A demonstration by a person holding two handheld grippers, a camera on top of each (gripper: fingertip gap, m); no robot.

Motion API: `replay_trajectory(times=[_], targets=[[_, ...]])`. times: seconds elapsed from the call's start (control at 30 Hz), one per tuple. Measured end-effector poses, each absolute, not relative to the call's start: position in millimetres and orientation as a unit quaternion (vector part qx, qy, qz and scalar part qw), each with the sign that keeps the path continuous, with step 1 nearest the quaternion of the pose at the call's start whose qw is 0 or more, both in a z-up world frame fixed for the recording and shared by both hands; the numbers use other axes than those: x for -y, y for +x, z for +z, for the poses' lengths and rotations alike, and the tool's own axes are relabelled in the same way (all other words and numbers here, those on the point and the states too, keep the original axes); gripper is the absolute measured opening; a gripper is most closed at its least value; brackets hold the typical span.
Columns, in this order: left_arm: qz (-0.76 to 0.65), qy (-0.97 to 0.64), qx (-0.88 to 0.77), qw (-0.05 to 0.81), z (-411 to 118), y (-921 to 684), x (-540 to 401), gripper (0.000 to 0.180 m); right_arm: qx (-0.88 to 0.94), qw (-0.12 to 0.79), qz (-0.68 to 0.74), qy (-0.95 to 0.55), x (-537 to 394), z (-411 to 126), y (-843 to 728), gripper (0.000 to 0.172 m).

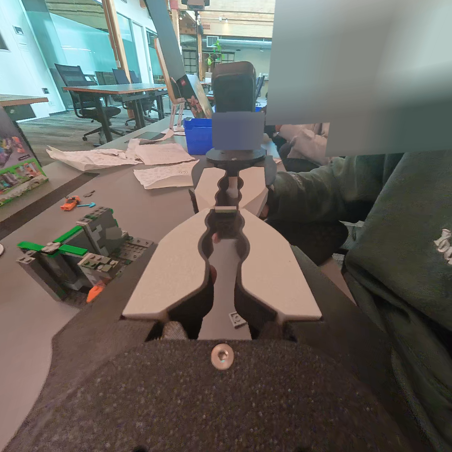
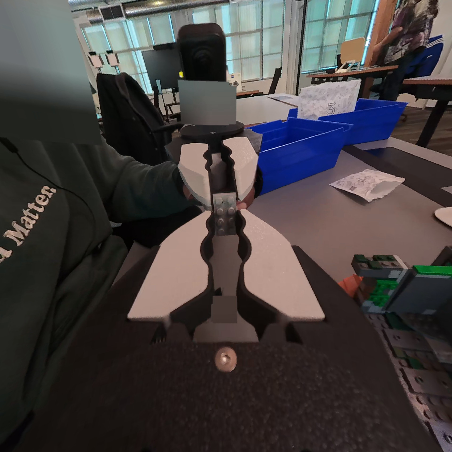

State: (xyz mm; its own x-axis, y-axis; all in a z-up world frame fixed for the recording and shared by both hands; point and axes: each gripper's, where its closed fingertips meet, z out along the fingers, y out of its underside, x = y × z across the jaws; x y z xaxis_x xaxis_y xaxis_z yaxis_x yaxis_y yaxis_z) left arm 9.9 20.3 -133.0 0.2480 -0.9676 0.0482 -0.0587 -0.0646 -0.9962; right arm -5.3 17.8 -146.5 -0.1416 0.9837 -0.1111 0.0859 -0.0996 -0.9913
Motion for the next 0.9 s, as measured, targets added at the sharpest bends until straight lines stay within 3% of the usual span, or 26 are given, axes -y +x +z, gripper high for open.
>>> replay_trajectory(times=[0.2, 0.53, 0.6, 0.67, 0.8, 0.9], targets=[[-0.501, -0.56, -0.393, 0.53, -108, -13, -21, 0.016, 0.516, 0.402, 0.575, -0.491, -18, -137, 10, 0.016], [-0.408, -0.622, -0.447, 0.498, -151, -2, -31, 0.016, 0.503, 0.402, 0.579, -0.5, -28, -136, 16, 0.016], [-0.393, -0.625, -0.456, 0.498, -155, 2, -31, 0.037, 0.499, 0.397, 0.583, -0.503, -28, -137, 15, 0.016], [-0.387, -0.622, -0.465, 0.498, -157, 6, -28, 0.041, 0.492, 0.391, 0.592, -0.505, -29, -137, 14, 0.016], [-0.363, -0.613, -0.473, 0.519, -156, 8, -29, 0.041, 0.477, 0.374, 0.612, -0.508, -29, -137, 13, 0.016], [-0.354, -0.607, -0.485, 0.521, -157, 7, -27, 0.025, 0.472, 0.369, 0.616, -0.512, -30, -139, 11, 0.016]])
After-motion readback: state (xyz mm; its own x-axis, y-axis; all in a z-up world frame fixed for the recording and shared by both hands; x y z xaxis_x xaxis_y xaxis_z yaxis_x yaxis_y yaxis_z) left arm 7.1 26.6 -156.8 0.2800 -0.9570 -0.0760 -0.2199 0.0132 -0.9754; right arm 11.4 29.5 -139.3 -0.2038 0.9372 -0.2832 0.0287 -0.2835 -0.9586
